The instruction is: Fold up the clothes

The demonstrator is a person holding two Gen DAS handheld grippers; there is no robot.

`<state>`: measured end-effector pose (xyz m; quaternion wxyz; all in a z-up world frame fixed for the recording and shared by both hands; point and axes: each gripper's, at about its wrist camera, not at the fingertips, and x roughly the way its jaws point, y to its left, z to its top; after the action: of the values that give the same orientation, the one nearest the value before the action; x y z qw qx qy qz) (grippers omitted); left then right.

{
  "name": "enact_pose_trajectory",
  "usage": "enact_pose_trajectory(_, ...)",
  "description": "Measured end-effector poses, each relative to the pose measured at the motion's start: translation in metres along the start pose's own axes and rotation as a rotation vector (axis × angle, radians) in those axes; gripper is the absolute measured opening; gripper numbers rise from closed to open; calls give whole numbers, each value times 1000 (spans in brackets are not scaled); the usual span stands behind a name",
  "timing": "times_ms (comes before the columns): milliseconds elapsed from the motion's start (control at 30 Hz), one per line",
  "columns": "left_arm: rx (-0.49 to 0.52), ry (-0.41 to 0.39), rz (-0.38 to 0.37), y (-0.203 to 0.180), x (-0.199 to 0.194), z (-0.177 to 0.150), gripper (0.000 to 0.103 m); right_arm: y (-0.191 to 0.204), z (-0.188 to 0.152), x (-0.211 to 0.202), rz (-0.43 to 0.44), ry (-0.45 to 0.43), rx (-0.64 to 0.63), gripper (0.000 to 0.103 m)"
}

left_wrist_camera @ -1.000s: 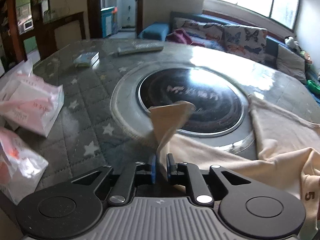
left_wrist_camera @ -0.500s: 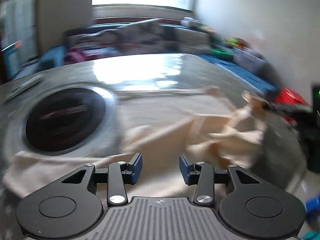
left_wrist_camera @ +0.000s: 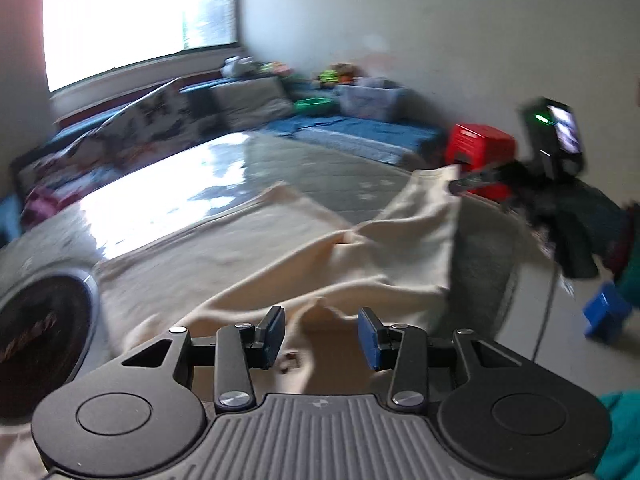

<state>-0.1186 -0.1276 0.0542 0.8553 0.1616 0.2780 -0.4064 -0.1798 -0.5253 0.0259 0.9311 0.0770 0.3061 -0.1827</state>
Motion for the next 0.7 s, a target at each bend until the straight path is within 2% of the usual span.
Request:
enact_pose_trajectory(100, 60, 20, 4, -6, 9, 0, 43, -2, -2, 0, 8, 3, 5, 10)
enact_pose_trajectory(167, 68, 34, -6, -6, 13, 1, 43, -2, -1, -2, 9, 0, 7, 23)
enact_pose_trajectory(233, 65, 45, -27, -5, 16, 2, 42, -2, -1, -3, 11, -4, 10, 25)
enact_pose_trajectory(367, -4, 78, -101, -4, 17, 3, 42, -1, 1, -3, 18, -10, 16, 25)
enact_pose_trajectory(500, -132, 115, -176, -2, 19, 4, 42, 3, 0, -6, 31, -14, 15, 27)
enact_pose_trajectory(600, -180, 133, -173, -4, 25, 6, 42, 5, 0, -5, 39, -13, 10, 30)
enact_pose_trajectory(667, -206, 139, -164, -4, 32, 6, 33, 6, 0, -3, 40, -9, 9, 31)
enact_pose_trajectory(700, -217, 142, -172, -5, 35, 6, 24, 6, -1, -2, 44, -5, 8, 32)
